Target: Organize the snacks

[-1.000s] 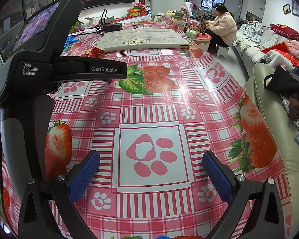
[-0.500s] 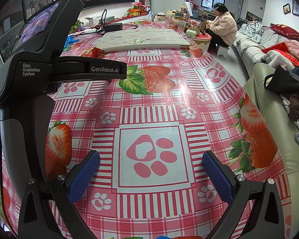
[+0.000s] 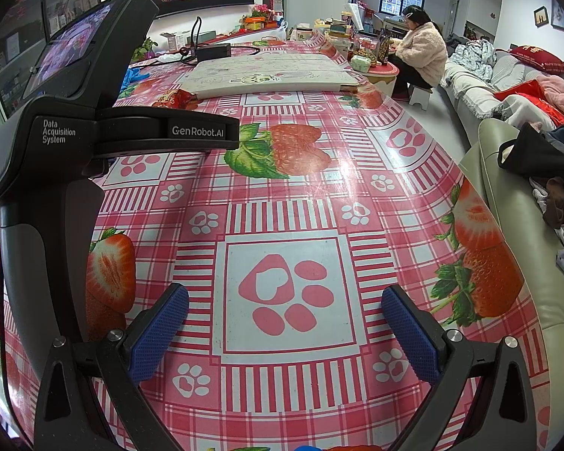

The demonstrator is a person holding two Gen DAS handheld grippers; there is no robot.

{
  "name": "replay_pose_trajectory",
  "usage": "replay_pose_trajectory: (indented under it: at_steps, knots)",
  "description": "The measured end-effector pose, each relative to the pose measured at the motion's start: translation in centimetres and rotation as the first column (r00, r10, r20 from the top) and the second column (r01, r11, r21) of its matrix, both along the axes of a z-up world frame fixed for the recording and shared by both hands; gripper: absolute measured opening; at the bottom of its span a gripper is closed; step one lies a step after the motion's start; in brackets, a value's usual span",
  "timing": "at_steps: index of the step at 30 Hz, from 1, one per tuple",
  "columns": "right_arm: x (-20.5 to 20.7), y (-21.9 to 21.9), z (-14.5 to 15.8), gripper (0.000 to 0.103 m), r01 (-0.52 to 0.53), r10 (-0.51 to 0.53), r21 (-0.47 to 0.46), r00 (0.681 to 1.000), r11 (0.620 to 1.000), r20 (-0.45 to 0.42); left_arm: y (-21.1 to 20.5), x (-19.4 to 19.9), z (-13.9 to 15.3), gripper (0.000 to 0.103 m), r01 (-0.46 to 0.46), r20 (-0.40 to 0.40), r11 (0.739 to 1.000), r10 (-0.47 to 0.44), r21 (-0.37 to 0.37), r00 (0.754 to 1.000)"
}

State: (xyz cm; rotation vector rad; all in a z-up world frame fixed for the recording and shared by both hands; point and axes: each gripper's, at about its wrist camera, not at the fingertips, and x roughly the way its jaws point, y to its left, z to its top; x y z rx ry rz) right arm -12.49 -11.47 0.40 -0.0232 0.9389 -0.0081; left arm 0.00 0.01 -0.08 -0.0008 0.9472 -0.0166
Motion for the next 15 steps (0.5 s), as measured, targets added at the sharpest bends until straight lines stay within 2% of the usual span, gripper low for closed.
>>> replay_pose_trajectory:
  at_steps: [12, 15]
  knots:
    - [-0.01, 0.02, 0.02, 0.103, 0.000, 0.000, 0.000, 1.000, 1.000, 0.000, -0.01, -0.01, 0.02, 0.103, 0.003, -0.001, 1.000, -0.003, 0.002, 1.000]
    - [-0.01, 0.00, 0.02, 0.103, 0.000, 0.000, 0.000, 1.000, 1.000, 0.000, -0.06, 0.00, 0.41, 0.103, 0.037, -0.084, 0.999, -0.037, 0.001, 0.996]
